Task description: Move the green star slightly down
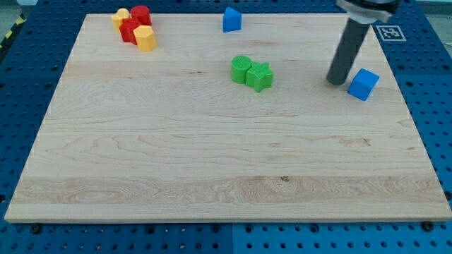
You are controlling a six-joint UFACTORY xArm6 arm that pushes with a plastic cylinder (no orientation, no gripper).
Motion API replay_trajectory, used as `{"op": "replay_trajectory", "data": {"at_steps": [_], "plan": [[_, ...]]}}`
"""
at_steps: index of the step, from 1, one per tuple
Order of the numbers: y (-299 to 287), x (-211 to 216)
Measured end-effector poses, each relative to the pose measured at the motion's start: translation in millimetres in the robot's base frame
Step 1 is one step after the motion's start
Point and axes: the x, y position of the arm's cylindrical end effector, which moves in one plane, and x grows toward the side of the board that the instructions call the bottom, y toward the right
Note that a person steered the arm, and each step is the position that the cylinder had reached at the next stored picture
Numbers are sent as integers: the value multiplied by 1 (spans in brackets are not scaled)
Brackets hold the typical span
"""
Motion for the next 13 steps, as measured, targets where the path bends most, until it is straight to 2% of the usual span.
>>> {"op": "replay_trajectory", "data": {"at_steps": [1,3,4,6,8,10,12,13], "plan": [[-20,9],[-20,9],[-27,-8],[-124,-32],[-146,-35],[-151,-10],[-157,32],[-157,34]]}}
